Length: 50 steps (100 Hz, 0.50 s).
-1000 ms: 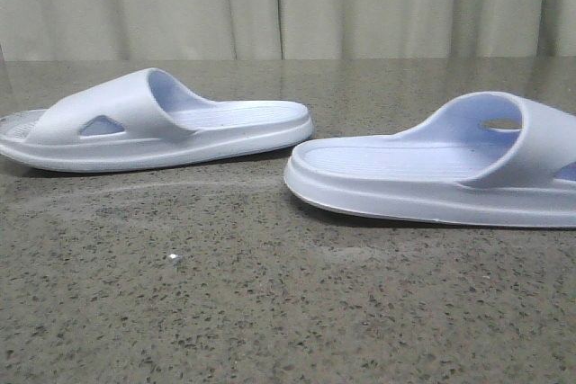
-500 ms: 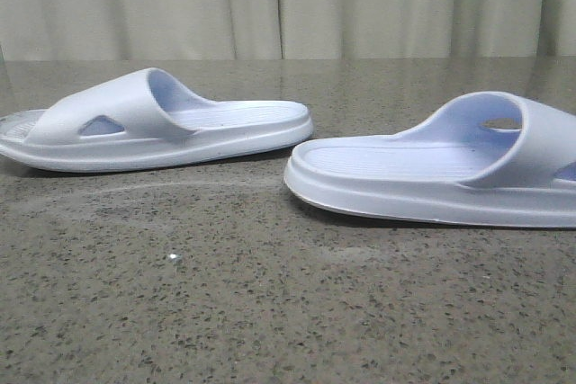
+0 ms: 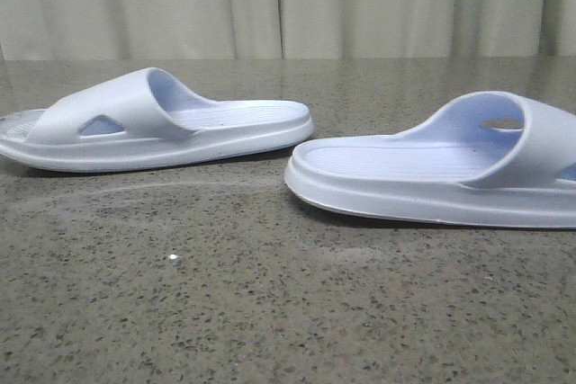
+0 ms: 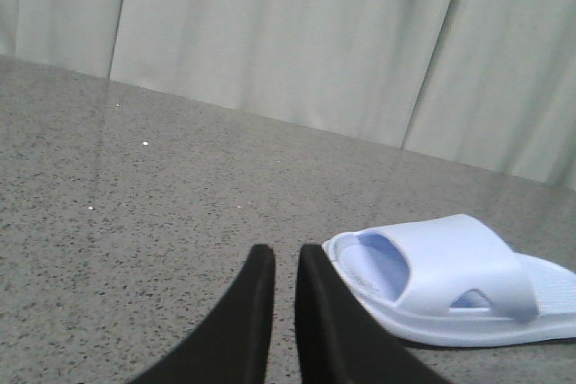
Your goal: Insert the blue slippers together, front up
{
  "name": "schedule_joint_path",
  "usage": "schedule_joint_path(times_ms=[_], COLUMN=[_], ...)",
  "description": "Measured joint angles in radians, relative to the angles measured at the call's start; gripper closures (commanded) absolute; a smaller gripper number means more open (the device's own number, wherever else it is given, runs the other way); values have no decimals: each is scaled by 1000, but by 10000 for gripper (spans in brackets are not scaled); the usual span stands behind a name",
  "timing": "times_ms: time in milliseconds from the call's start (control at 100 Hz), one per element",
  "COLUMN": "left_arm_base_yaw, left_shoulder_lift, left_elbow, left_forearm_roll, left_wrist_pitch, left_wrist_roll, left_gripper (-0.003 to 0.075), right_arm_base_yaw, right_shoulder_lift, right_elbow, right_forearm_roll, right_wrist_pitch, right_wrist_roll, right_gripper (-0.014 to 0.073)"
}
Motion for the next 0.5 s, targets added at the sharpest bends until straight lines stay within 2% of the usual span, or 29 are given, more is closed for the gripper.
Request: schedule_joint_path(times_ms=[140,310,500], left_arm_base_yaw=[0,0,0], left_shoulder_lift=[55,209,388], left_elbow=[-128,-322,-505], left_forearm_roll=[-19,-38,-52], left_wrist_pitch=[119,273,416], left_wrist_roll=[-1,-3,-3], left_gripper=[705,705,705], right_arm_base_yaw=[0,0,0], right_shoulder_lift=[0,7,138], right_elbow=[-109,-235,-375], right_forearm_roll=[1,1,2], right_wrist_pitch=[95,240,385], right_wrist_roll=[0,0,29], right_gripper=[677,677,677])
